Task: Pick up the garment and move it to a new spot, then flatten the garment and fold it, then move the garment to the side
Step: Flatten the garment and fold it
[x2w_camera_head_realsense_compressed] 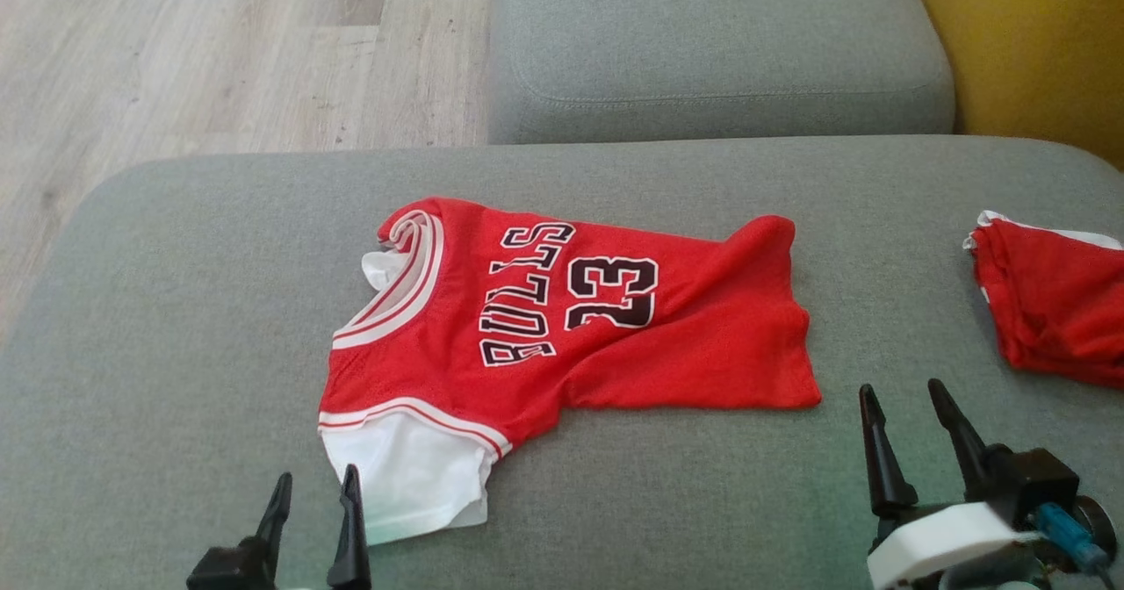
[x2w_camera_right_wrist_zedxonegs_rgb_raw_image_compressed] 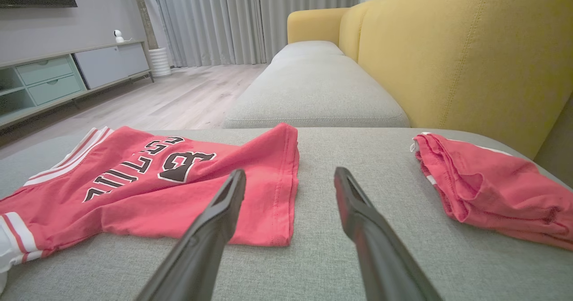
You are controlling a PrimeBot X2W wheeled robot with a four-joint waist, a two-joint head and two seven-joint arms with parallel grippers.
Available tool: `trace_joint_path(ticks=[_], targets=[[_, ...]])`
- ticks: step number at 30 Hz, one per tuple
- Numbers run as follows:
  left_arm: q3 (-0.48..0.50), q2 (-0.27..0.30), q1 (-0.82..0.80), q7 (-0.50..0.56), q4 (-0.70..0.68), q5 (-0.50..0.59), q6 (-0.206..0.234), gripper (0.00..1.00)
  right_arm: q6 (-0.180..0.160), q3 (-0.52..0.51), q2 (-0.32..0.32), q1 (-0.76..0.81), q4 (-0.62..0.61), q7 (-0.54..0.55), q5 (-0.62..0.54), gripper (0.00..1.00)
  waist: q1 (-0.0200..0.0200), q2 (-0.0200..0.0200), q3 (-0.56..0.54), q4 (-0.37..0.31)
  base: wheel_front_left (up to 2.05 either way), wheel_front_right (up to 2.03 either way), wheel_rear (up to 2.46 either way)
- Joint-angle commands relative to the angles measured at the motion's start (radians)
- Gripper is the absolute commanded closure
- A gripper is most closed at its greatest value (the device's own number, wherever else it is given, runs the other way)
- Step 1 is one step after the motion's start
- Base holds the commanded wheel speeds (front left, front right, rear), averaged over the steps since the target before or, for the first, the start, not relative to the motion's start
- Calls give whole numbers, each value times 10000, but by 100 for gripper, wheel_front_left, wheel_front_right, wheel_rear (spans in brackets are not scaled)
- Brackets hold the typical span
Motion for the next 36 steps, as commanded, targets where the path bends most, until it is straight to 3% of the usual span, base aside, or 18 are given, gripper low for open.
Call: trace_joint_path(ticks=[1,11,20,30,31,32,35,36], targets=[[500,57,-260,-123,-192,106,-39,0,67,260,-60,-244,-288,-126,79,0,0,0,-9,-10,0,0,0],[506,-108,-236,43,149,194,-216,0,67,377,-60,-276,-321,-53,26,0,0,0,142,-64,0,0,0],[260,-245,-559,1083,1168,-41,-112,0,67,542,-60,-425,-413,121,-152,0,0,0,578,-340,0,0,0],[108,-605,-1233,1308,2133,-199,-390,2,67,683,-60,-792,-411,234,-346,0,0,0,1274,-593,0,0,0],[81,-638,-1288,1300,2216,-198,-431,11,67,712,-60,-837,-353,241,-354,0,0,0,1301,-586,0,0,0],[43,-670,-1346,1302,2295,-194,-482,38,67,743,-60,-883,-287,247,-363,0,0,0,1328,-575,0,0,0],[-63,-794,-1513,1297,2447,-196,-631,100,67,814,-60,-1046,-10,265,-407,0,0,0,1405,-503,0,0,0],[-88,-826,-1555,1273,2461,-189,-664,100,67,818,-60,-1114,134,272,-428,0,0,0,1421,-466,0,0,0]])
